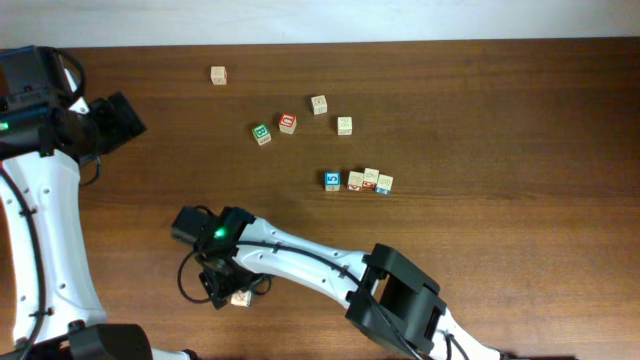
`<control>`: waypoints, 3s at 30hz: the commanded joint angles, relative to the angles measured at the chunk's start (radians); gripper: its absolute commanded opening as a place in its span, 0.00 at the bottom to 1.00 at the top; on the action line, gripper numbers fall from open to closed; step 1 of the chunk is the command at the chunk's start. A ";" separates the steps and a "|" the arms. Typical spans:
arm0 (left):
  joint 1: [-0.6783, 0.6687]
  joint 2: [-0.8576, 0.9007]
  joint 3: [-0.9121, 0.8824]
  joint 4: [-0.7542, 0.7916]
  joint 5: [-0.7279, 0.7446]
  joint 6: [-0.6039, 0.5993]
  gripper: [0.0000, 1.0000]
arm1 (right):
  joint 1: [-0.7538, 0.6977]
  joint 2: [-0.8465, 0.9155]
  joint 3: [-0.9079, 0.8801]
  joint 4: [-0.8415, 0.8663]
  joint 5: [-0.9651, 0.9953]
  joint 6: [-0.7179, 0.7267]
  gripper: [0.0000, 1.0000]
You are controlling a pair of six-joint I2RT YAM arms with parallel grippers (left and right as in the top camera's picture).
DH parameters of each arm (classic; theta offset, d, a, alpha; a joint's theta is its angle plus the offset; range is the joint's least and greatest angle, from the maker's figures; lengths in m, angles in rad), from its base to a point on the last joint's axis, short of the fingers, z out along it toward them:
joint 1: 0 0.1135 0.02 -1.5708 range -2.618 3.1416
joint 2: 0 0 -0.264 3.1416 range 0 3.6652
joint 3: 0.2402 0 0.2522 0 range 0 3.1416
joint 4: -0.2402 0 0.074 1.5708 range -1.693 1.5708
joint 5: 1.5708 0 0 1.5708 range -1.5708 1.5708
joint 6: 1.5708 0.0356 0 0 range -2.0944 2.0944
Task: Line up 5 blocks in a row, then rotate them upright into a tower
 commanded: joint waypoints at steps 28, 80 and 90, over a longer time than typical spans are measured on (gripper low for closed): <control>0.001 0.012 0.021 -0.013 0.019 -0.014 0.99 | -0.191 0.017 -0.080 0.128 -0.001 -0.079 0.30; 0.001 0.012 0.021 -0.014 0.019 -0.014 0.99 | -0.491 0.016 0.026 0.026 0.278 -0.339 0.59; 0.001 0.012 0.021 -0.014 0.019 -0.014 0.99 | -0.492 0.018 0.104 0.033 0.076 -0.356 0.15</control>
